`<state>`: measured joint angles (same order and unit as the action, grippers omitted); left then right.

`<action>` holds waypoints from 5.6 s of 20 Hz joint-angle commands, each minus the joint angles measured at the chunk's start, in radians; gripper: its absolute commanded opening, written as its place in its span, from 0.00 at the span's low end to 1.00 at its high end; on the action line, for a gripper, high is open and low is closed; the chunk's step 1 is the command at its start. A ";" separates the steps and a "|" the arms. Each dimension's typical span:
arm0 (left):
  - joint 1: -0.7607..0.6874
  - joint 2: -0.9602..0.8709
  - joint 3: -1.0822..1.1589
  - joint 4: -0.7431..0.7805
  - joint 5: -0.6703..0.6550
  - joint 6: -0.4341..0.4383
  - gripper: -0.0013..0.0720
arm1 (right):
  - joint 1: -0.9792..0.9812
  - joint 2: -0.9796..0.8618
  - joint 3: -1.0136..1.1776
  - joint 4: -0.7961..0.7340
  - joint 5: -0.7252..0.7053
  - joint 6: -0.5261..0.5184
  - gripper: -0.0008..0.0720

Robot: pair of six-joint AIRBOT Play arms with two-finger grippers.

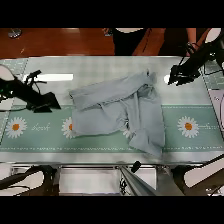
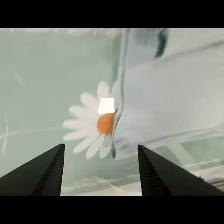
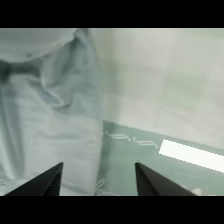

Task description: Fold the shirts.

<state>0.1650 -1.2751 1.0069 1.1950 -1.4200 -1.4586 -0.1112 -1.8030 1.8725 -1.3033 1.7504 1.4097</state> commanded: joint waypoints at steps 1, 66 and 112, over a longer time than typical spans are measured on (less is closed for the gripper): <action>0.080 0.129 -0.253 -0.081 0.037 0.095 0.76 | -0.044 0.084 -0.154 0.111 -0.048 -0.063 0.77; 0.101 0.783 0.825 -0.209 0.269 0.215 0.05 | 0.001 1.140 0.037 0.014 -0.581 0.011 0.04; 0.193 -0.016 -0.087 -0.023 -0.050 0.098 0.77 | -0.109 0.145 -0.079 -0.135 -0.028 -0.003 0.63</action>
<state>0.2672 -1.3823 1.0710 1.2346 -1.4284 -1.3697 -0.1047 -1.7363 1.8671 -1.5585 1.6295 1.4387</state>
